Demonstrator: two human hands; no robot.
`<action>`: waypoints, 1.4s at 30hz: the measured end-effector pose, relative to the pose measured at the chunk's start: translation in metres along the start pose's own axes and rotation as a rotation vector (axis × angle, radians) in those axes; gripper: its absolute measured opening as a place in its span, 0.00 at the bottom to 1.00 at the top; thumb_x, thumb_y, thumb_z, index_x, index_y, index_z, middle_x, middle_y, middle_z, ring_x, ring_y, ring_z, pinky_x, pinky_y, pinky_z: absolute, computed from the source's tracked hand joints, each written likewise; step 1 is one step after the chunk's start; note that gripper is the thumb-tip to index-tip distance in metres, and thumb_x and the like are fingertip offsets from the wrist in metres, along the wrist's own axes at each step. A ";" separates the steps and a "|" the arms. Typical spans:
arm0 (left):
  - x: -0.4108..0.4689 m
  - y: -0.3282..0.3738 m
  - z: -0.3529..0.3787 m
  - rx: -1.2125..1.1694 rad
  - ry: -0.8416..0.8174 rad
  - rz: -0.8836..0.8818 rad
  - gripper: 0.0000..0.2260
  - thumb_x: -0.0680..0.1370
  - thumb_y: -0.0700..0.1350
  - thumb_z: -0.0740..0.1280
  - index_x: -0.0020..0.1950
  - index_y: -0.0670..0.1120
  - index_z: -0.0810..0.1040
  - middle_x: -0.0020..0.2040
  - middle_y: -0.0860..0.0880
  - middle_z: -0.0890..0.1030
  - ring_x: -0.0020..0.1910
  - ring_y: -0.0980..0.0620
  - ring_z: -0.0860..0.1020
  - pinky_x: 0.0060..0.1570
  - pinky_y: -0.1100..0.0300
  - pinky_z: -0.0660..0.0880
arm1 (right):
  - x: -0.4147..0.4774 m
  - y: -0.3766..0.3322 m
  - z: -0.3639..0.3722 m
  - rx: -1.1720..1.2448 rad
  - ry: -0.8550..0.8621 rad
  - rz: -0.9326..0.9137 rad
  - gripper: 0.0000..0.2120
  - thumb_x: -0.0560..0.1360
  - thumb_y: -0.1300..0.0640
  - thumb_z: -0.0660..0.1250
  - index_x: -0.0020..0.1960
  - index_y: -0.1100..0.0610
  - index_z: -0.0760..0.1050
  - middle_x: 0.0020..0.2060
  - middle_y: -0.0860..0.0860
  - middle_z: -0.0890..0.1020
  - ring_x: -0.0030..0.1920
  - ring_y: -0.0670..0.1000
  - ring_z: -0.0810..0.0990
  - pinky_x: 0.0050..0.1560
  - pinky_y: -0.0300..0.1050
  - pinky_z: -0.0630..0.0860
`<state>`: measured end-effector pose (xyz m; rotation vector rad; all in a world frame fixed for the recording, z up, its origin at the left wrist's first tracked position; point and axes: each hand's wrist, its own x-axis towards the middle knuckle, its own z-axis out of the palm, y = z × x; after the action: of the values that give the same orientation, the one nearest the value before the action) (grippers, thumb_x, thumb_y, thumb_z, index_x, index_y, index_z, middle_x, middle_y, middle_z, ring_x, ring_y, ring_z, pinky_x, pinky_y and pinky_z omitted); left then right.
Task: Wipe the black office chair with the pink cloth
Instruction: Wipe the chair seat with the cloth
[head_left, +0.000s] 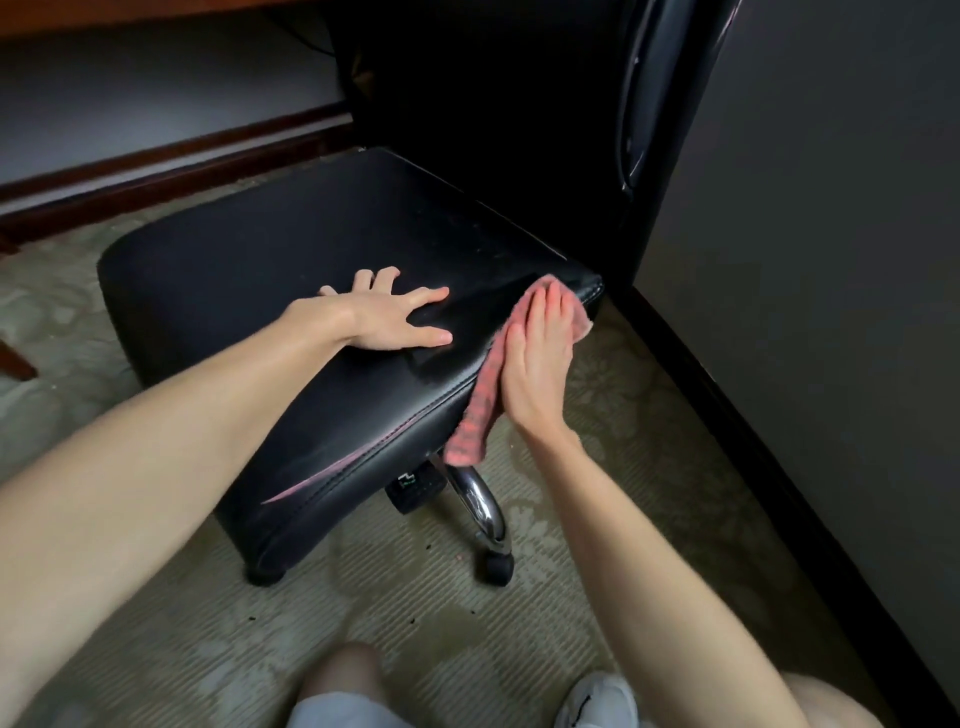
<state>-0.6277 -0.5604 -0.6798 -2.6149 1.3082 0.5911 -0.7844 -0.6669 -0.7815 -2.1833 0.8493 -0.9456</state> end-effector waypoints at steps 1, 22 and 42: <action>-0.003 -0.005 -0.001 0.019 -0.013 0.012 0.32 0.75 0.73 0.55 0.76 0.72 0.45 0.82 0.49 0.42 0.79 0.45 0.41 0.70 0.31 0.49 | 0.007 0.003 -0.003 -0.001 -0.002 0.011 0.28 0.82 0.54 0.46 0.78 0.66 0.50 0.79 0.59 0.52 0.79 0.54 0.47 0.78 0.48 0.41; -0.052 -0.056 0.026 -0.047 0.014 -0.070 0.32 0.75 0.74 0.53 0.76 0.72 0.44 0.81 0.50 0.38 0.79 0.46 0.37 0.70 0.28 0.43 | -0.048 -0.036 0.004 -0.062 -0.117 -0.121 0.31 0.80 0.47 0.40 0.78 0.63 0.52 0.79 0.57 0.53 0.79 0.52 0.49 0.78 0.54 0.48; -0.071 -0.095 0.038 -0.148 0.160 0.006 0.29 0.74 0.74 0.57 0.75 0.72 0.59 0.81 0.52 0.52 0.79 0.51 0.46 0.73 0.40 0.47 | -0.076 -0.065 0.020 -0.235 -0.122 -0.156 0.29 0.81 0.48 0.40 0.78 0.60 0.56 0.78 0.53 0.58 0.78 0.49 0.52 0.76 0.54 0.49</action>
<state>-0.6013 -0.4390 -0.6885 -2.8312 1.3662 0.5074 -0.7890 -0.5654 -0.7755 -2.5116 0.7733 -0.8097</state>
